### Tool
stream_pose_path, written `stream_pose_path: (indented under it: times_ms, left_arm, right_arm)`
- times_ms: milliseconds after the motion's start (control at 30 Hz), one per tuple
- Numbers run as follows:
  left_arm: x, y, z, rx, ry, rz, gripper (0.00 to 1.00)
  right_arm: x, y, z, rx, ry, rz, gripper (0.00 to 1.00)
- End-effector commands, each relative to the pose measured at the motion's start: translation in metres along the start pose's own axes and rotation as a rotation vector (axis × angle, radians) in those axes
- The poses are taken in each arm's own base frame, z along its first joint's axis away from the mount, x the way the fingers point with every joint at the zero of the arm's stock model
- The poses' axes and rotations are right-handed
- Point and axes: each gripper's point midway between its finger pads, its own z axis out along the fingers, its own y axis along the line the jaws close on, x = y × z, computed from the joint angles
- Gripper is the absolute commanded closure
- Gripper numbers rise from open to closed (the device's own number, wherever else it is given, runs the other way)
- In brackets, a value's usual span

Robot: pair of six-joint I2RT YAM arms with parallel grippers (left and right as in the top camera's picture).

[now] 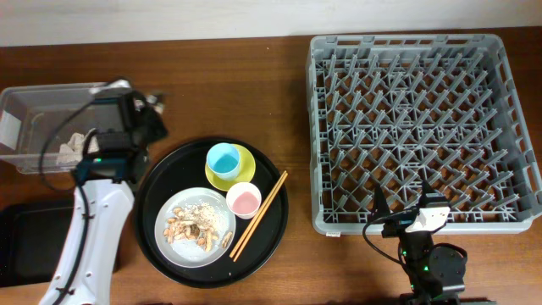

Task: Sort waste into correct bins and load items into the dishwasher rack
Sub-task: 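Grasp the gold snack wrapper on the tray with the left gripper, then carry the wrapper into the clear bin and open the left gripper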

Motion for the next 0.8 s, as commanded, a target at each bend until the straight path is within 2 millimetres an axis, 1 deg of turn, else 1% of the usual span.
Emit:
stream_pose_path:
  times_ms: [0, 33, 100, 200, 267, 300, 367, 433, 500, 567, 633, 700, 767]
  left_arm:
    - [-0.052, 0.053, -0.005, -0.145, -0.197, -0.207, 0.99]
    - [-0.061, 0.063, -0.004, -0.156, -0.232, -0.238, 0.99]
    - [-0.072, 0.083, 0.002, -0.178, -0.276, -0.309, 0.99]
    - [-0.069, 0.11, 0.017, -0.225, -0.275, -0.407, 0.98]
    - [-0.065, 0.128, 0.027, -0.257, -0.268, -0.452, 0.93]
    - [-0.063, 0.136, 0.032, -0.273, -0.265, -0.46, 0.89]
    - [-0.062, 0.148, 0.039, -0.292, -0.269, -0.472, 0.54]
    - [-0.064, 0.151, 0.042, -0.293, -0.282, -0.477, 0.23]
    - [-0.065, 0.149, 0.041, -0.28, -0.282, -0.477, 0.08]
    - [-0.067, 0.144, 0.04, -0.25, -0.279, -0.475, 0.07]
    - [-0.07, 0.132, 0.035, -0.184, -0.264, -0.471, 0.07]
    - [-0.074, 0.108, 0.022, -0.058, -0.233, -0.463, 0.03]
    - [-0.076, 0.075, 0.001, 0.114, -0.188, -0.443, 0.02]
  right_arm:
    - [0.003, -0.003, 0.0, 0.015, 0.003, 0.0, 0.02]
    - [0.003, -0.003, 0.0, 0.015, 0.003, 0.0, 0.02]
    - [0.003, -0.003, 0.0, 0.015, 0.003, 0.0, 0.02]
    - [0.003, -0.003, 0.0, 0.015, 0.003, 0.0, 0.02]
    - [0.003, -0.003, 0.0, 0.015, 0.003, 0.0, 0.02]
    - [0.003, -0.003, 0.0, 0.015, 0.003, 0.0, 0.02]
    - [0.003, -0.003, 0.0, 0.015, 0.003, 0.0, 0.02]
    - [0.003, -0.003, 0.0, 0.015, 0.003, 0.0, 0.02]
    - [0.003, -0.003, 0.0, 0.015, 0.003, 0.0, 0.02]
    - [0.003, -0.003, 0.0, 0.015, 0.003, 0.0, 0.02]
    - [0.003, -0.003, 0.0, 0.015, 0.003, 0.0, 0.02]
    - [0.003, -0.003, 0.0, 0.015, 0.003, 0.0, 0.02]
    - [0.003, -0.003, 0.0, 0.015, 0.003, 0.0, 0.02]
